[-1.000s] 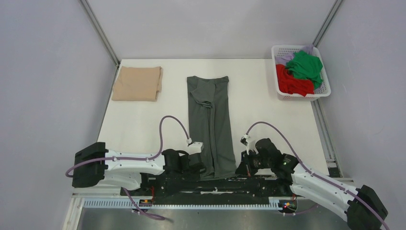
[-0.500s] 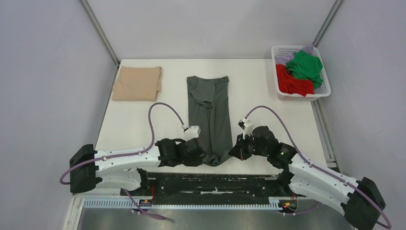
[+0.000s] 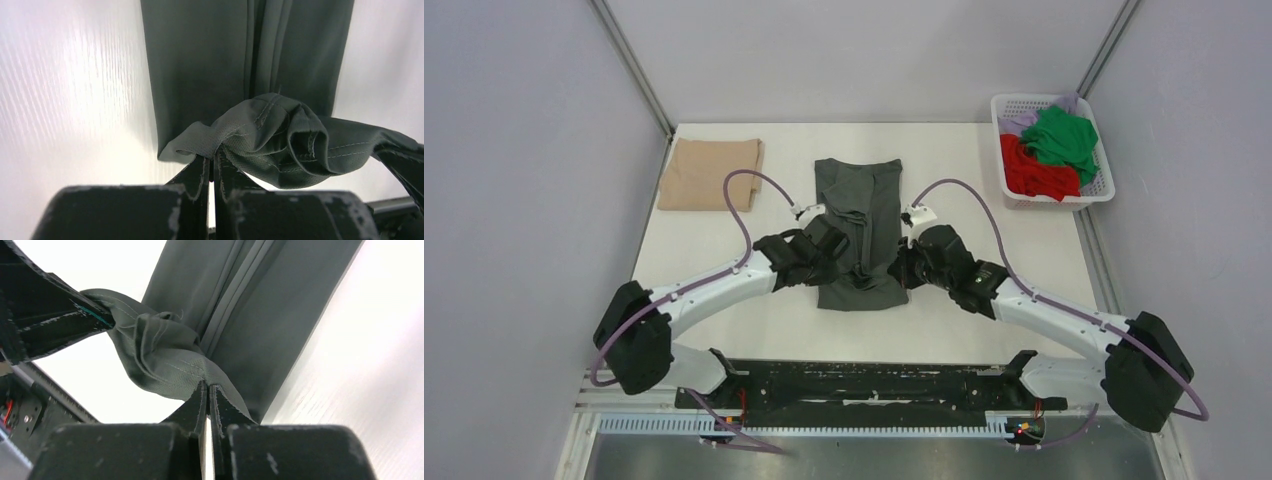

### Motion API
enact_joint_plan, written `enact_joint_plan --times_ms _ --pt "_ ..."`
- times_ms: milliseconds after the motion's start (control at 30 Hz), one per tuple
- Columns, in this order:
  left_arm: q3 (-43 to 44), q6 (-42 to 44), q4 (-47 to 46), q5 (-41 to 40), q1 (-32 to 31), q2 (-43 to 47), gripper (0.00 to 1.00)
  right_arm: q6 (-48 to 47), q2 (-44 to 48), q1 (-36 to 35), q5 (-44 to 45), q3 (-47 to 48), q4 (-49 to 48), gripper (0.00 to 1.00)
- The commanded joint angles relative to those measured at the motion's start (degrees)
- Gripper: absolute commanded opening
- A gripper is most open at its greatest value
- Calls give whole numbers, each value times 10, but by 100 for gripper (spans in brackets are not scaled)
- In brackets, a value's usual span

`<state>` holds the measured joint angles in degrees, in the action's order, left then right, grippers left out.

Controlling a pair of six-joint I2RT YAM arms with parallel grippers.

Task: Fold and stack the t-shirts
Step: Fold the folded rectangular tshirt in 1/3 of the way

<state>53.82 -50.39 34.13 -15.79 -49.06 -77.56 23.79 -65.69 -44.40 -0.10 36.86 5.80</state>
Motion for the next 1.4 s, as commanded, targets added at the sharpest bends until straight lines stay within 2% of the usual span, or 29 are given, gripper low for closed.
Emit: enact_joint_plan --times_ms 0,200,467,667,867,1100,1133,1167,1233,1267,1333,1367 --pt "54 69 -40 32 47 -59 2 -30 -42 5 82 62 -23 0" --pt "131 100 -28 35 85 -138 2 -50 -98 27 103 106 -31 0" --pt "184 132 -17 31 125 -205 2 -49 -171 80 56 137 -76 0" --pt "203 140 -28 52 143 -237 4 -51 -215 102 21 153 -100 0" --pt "225 117 -30 40 152 -265 8 -51 -246 115 17 163 -124 0" --pt "237 128 -32 44 169 -286 13 -47 -286 129 9 181 -133 0" --pt "243 128 -32 43 172 -290 17 -47 -291 131 9 183 -138 0" --pt "249 129 -31 44 176 -294 27 -46 -298 133 9 185 -146 1" --pt "267 132 -39 44 187 -302 57 -45 -315 140 10 202 -154 9" --pt "278 134 -37 47 193 -305 70 -45 -327 144 10 214 -155 17" --pt "299 138 -36 52 206 -303 86 -46 -347 154 8 244 -153 36" --pt "307 140 -36 52 210 -297 95 -48 -352 158 9 258 -150 53"
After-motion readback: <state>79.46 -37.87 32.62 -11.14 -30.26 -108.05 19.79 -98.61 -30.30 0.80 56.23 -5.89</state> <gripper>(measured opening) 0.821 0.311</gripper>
